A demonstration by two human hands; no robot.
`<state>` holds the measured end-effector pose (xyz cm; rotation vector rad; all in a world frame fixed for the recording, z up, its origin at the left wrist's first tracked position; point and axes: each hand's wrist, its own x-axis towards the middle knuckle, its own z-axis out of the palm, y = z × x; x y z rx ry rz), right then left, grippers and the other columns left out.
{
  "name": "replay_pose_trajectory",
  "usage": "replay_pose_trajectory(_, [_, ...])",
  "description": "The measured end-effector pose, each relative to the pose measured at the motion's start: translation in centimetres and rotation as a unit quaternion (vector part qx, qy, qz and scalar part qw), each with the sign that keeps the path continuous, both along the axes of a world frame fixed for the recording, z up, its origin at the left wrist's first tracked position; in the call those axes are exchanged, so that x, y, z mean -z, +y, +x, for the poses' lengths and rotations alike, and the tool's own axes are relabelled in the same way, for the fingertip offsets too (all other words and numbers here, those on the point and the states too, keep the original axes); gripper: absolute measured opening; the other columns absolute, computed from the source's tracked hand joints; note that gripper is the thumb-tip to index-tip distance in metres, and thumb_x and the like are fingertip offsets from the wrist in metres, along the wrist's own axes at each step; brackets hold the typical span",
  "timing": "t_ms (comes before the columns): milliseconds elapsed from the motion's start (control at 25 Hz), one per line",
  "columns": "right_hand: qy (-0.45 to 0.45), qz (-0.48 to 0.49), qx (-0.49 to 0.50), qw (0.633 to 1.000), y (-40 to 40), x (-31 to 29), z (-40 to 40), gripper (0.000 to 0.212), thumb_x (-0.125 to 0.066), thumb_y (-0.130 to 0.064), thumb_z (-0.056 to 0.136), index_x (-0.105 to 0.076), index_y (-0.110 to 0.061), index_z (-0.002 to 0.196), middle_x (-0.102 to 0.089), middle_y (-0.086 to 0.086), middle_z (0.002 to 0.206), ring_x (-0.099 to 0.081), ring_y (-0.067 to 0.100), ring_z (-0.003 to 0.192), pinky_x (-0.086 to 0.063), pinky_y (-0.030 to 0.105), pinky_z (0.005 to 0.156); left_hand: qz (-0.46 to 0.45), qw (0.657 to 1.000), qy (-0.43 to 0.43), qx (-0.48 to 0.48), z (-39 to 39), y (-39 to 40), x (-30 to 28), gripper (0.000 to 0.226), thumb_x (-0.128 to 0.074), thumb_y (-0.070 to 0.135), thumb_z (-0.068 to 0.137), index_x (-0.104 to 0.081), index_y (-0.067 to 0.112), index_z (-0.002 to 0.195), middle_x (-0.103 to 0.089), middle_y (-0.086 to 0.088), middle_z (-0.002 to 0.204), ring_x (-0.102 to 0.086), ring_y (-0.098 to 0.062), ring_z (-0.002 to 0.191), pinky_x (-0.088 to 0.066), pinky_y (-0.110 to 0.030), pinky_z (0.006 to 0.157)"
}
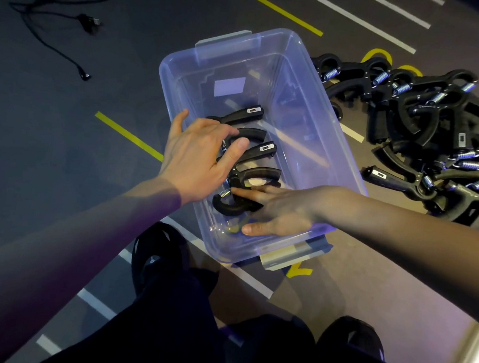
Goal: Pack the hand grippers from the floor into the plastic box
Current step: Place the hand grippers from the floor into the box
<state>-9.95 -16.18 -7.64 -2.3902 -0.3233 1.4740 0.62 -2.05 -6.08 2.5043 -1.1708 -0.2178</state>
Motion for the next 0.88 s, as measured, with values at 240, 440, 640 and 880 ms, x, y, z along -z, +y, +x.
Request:
replay_pose_trajectory(240, [0.068,0.049,0.057,0.995,0.3,0.8,-0.2,0.06,-0.01,-0.059,0.094,-0.005,-0.035,0.149,0.013,-0.009,0.158,0.014,0.013,0.145,0.01,0.037,0.116,0.008,1.0,-0.005,-0.009,0.0,-0.3,0.1,0.067,-0.013,0.058,0.087,-0.063,0.019,0.11,-0.067,0.001,0.107,-0.051,-0.018,0.115,-0.008,-0.043,0.109])
replay_pose_trajectory(440, [0.025,0.045,0.09,0.995,-0.4,0.6,0.0,0.055,-0.009,-0.054,0.096,-0.025,-0.037,0.146,-0.002,-0.003,0.159,0.003,0.014,0.146,0.001,0.037,0.119,0.016,1.0,-0.016,-0.007,-0.1,-0.2,0.2,0.068,-0.012,0.058,0.088,-0.063,0.018,0.11,-0.067,0.001,0.106,-0.052,-0.018,0.113,-0.008,-0.042,0.108])
replay_pose_trajectory(640, [0.019,0.005,0.091,0.996,-0.5,1.9,0.0,0.07,-0.013,-0.06,0.094,0.005,-0.025,0.15,0.017,-0.004,0.157,0.012,0.015,0.146,0.004,0.037,0.119,0.037,0.999,-0.031,-0.002,0.0,-0.3,0.3,0.068,-0.012,0.058,0.088,-0.063,0.018,0.11,-0.067,-0.001,0.107,-0.052,-0.019,0.113,-0.009,-0.043,0.108])
replay_pose_trajectory(880, [-0.295,0.054,0.157,0.941,-0.5,-1.2,-1.0,0.078,-0.02,-0.066,0.089,0.002,-0.023,0.151,-0.002,-0.004,0.16,-0.012,0.015,0.145,-0.017,0.032,0.115,0.039,0.998,-0.043,-0.002,-0.3,-0.2,0.3,0.066,-0.015,0.057,0.09,-0.061,0.014,0.111,-0.066,-0.005,0.107,-0.053,-0.023,0.111,-0.01,-0.046,0.109])
